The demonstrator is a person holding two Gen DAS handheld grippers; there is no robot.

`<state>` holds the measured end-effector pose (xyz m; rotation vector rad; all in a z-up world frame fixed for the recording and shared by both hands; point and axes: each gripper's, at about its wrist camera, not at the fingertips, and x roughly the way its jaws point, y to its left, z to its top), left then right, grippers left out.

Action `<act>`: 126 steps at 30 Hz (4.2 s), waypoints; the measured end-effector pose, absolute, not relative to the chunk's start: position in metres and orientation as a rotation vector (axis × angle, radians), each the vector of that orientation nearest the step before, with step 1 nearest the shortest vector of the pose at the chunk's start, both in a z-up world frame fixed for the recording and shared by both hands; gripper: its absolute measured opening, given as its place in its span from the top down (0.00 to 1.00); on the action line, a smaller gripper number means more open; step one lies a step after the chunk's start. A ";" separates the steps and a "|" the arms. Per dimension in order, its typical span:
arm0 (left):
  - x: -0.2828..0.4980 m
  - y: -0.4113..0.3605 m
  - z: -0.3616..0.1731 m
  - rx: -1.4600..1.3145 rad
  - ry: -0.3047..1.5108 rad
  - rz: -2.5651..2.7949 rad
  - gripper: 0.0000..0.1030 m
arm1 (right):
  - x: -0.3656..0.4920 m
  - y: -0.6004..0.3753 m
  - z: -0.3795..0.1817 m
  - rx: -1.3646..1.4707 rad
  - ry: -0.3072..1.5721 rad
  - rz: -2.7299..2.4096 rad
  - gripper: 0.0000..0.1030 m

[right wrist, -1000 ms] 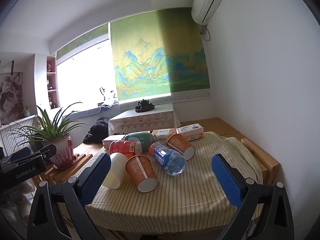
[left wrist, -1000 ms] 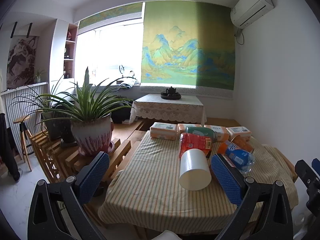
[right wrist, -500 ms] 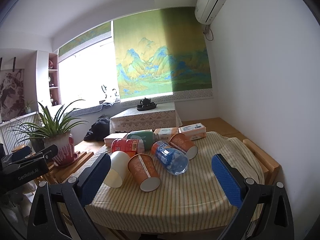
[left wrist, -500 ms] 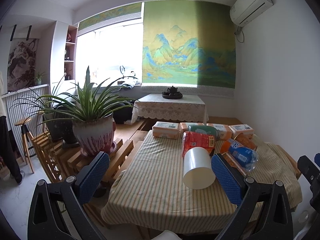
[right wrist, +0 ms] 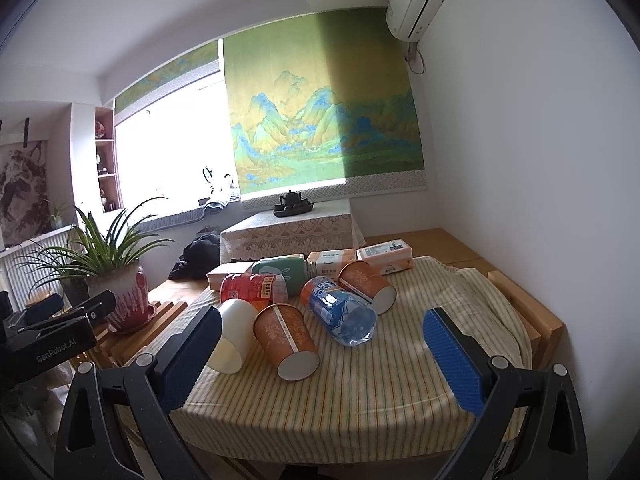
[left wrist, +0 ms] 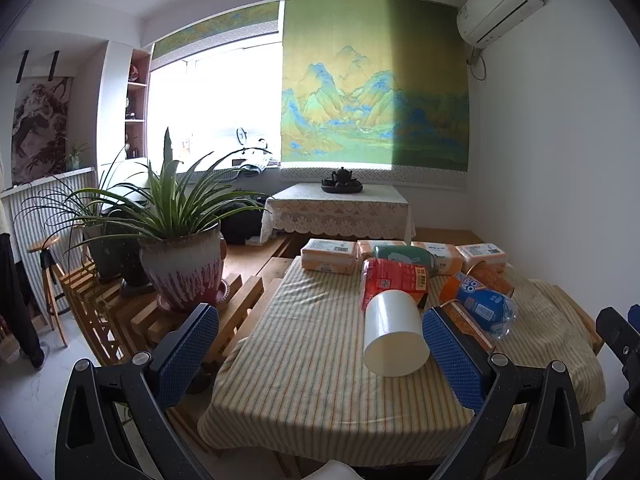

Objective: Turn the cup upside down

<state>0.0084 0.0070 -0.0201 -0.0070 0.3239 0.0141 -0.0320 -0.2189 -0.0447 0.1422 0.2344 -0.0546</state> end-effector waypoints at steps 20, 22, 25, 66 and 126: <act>0.022 0.005 -0.023 -0.008 0.335 0.014 0.00 | -0.023 -0.224 -0.046 0.137 0.246 -0.054 0.03; 0.024 0.006 -0.024 -0.006 0.338 0.013 0.00 | -0.021 -0.224 -0.047 0.134 0.249 -0.054 0.03; 0.029 0.005 -0.026 -0.003 0.344 0.010 0.00 | -0.016 -0.225 -0.047 0.135 0.259 -0.047 0.03; 0.140 0.086 -0.068 -0.005 0.532 0.088 0.00 | 0.279 -0.100 -0.045 -0.586 0.777 0.572 0.04; 0.156 0.126 -0.082 -0.056 0.549 0.134 0.00 | 0.327 -0.013 -0.085 -0.842 1.067 0.816 0.18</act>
